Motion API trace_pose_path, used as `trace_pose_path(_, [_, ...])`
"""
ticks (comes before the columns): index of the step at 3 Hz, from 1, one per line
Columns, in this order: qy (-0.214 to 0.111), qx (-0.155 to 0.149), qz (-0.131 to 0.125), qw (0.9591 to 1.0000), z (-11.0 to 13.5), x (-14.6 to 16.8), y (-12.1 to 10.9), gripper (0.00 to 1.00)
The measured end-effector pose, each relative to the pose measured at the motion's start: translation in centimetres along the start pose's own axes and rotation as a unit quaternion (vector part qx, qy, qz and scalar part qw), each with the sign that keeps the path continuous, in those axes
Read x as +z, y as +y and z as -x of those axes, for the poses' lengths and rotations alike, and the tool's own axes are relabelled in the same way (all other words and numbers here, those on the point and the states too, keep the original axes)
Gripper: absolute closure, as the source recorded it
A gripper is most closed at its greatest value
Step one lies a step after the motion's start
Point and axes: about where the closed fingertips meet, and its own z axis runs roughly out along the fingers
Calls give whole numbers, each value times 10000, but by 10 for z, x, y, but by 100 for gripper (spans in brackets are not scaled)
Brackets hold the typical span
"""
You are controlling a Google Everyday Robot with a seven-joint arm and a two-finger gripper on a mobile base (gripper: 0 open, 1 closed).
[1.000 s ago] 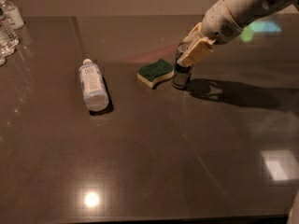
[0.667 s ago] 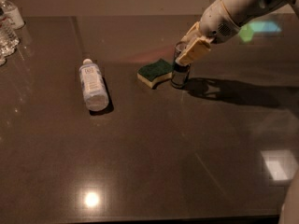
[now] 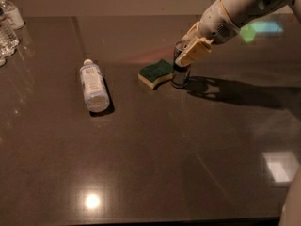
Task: Move redbull can near sponge
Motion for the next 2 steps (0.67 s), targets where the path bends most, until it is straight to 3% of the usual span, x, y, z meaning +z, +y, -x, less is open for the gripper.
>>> trace_pose_path(1, [-4,-3,14,10000,1,3,0,0])
trace_pose_path(2, [-4,-3,14,10000,1,3,0,0])
